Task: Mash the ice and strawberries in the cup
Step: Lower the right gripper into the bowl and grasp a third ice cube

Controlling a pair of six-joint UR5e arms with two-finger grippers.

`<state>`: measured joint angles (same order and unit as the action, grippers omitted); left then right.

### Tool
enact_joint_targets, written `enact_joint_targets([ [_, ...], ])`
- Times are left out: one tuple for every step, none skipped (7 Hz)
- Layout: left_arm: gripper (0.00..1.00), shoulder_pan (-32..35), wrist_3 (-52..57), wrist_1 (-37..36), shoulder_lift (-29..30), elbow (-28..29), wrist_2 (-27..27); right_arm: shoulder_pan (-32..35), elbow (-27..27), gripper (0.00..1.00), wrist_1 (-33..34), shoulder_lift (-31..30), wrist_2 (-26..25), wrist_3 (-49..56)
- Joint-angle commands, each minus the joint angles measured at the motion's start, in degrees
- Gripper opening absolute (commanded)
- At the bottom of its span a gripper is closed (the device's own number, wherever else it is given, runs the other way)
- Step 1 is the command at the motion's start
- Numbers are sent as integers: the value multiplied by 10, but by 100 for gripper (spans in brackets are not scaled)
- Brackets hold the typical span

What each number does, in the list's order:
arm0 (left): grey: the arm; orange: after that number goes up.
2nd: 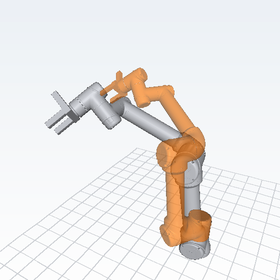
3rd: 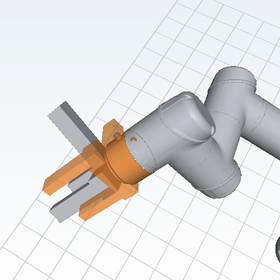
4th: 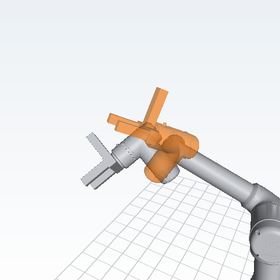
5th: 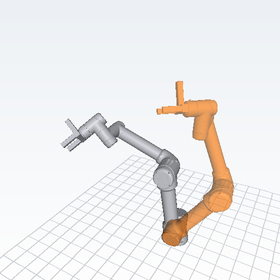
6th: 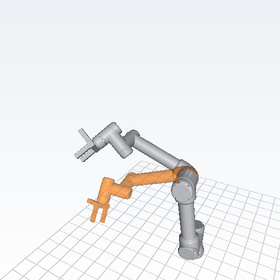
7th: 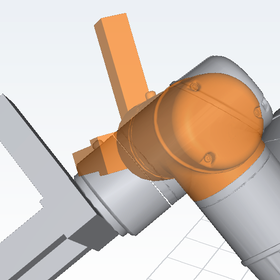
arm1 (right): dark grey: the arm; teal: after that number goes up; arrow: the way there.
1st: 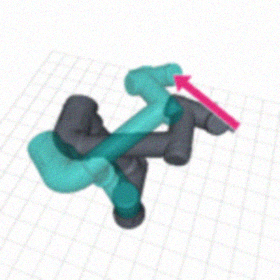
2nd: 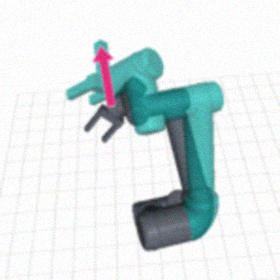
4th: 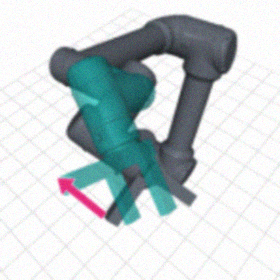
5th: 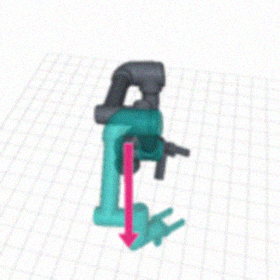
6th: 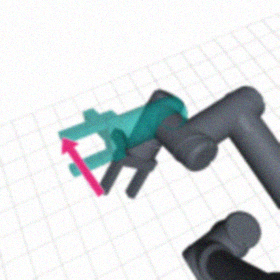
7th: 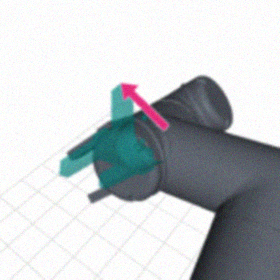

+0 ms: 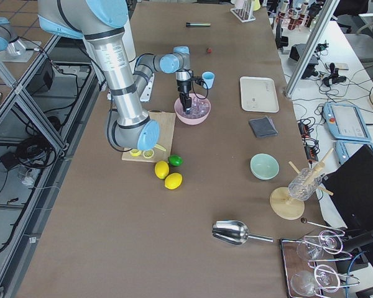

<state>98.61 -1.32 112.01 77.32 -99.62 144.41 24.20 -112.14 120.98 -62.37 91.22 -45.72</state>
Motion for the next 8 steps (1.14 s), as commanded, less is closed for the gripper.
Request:
enact_joint_targets([
  [99, 0, 0, 1, 0, 2, 0, 41, -1, 52, -5, 27, 14, -2],
  [99, -1, 0, 0, -1, 3, 0, 60, -1, 54, -24, 39, 26, -17],
  [99, -1, 0, 1, -1, 3, 0, 69, 16, 54, -94, 32, 32, -48],
  [99, -1, 0, 1, -1, 3, 0, 72, 40, 54, -121, 31, 31, -61],
  [99, -1, 0, 1, -2, 2, 0, 74, 45, 54, -133, 31, 31, -71],
  [99, -1, 0, 1, -3, 1, 0, 73, 47, 54, -136, 30, 30, -76],
  [99, -1, 0, 1, -3, 2, 0, 76, 41, 53, -135, 34, 32, -82],
  [99, -2, 0, 1, -2, 3, 0, 70, 44, 54, -136, 32, 31, -84],
])
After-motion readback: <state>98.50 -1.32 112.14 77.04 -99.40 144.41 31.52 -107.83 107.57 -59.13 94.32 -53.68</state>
